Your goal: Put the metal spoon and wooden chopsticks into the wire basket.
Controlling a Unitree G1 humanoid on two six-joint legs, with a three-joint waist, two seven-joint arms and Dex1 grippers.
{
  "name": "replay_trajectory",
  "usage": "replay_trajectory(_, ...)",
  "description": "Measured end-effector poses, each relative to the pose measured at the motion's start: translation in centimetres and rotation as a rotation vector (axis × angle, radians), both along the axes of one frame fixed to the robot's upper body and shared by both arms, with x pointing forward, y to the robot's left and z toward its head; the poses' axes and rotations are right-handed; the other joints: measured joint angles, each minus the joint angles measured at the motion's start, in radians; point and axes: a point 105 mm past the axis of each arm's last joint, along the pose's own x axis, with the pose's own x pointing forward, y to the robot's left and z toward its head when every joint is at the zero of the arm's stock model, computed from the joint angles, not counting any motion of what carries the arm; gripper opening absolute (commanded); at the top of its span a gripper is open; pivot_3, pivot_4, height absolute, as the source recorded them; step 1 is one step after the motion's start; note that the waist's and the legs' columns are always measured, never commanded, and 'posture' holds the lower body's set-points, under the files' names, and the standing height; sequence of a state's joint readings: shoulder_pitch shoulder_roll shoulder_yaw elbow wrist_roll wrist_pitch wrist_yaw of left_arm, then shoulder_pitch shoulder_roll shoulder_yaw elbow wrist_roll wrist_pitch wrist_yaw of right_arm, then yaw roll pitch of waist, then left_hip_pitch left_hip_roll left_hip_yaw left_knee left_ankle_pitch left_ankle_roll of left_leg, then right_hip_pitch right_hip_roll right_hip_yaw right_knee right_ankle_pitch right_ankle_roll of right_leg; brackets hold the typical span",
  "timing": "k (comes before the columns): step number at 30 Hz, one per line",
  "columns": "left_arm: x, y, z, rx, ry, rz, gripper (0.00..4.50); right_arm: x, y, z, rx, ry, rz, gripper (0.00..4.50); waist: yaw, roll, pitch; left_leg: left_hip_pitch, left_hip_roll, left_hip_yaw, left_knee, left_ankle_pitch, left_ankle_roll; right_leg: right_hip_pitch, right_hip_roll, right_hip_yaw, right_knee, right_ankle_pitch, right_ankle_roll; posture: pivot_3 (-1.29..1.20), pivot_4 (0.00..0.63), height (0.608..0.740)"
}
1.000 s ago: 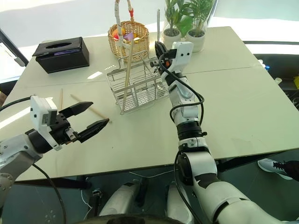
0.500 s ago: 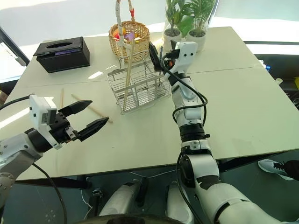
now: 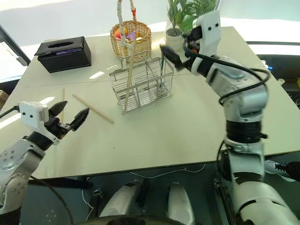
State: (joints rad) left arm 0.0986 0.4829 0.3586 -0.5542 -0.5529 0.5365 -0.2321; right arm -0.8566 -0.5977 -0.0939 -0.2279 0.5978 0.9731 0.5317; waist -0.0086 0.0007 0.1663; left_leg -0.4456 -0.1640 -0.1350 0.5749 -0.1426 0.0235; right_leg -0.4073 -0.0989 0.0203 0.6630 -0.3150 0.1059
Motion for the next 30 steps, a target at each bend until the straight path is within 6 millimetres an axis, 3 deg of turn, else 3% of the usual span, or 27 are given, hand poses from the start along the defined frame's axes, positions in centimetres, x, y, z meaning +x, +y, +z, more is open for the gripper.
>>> replay_trajectory(6,1.4,0.0,-1.5,-0.042,0.046,0.159,4.50,-4.8,0.5,-0.5,-0.153,0.125,0.261,4.42,0.001,-0.002,0.001,-0.001,0.000,0.001,0.002,-0.001,0.001,0.002,-0.001,-0.002,-0.001,0.000,0.001,0.00,0.150,0.740)
replay_trajectory(11,2.6,-0.4,-3.1,-0.047,0.133,0.208,4.50,-7.3,0.0,-1.7,-0.198,0.238,0.406,4.42,0.003,-0.005,0.001,-0.002,0.000,0.001,0.003,-0.001,0.001,0.003,-0.001,-0.002,-0.001,0.000,0.001,0.00,0.150,0.740)
replay_trajectory(16,4.5,-1.4,-3.4,-0.095,0.136,0.199,4.50,-7.8,-0.3,-2.5,-0.209,0.273,0.432,4.42,0.011,-0.007,0.003,-0.003,0.000,0.001,0.004,-0.001,0.001,0.003,-0.001,-0.003,-0.001,0.002,0.004,0.00,0.150,0.740)
replay_trajectory(22,7.9,-1.7,-5.7,-0.126,0.242,0.289,4.50,-7.7,-0.2,-4.5,-0.207,0.305,0.424,4.42,0.025,-0.009,0.004,-0.008,0.000,0.001,0.009,-0.001,0.001,0.001,0.000,-0.003,-0.001,0.004,0.008,0.00,0.150,0.740)
replay_trajectory(30,10.6,-2.2,-4.2,-0.187,0.241,0.316,4.50,-7.4,-0.3,-5.8,-0.200,0.311,0.393,4.42,0.024,-0.009,0.004,-0.016,0.000,0.000,0.019,-0.001,0.003,-0.001,0.001,-0.004,0.000,0.010,0.015,0.00,0.150,0.740)
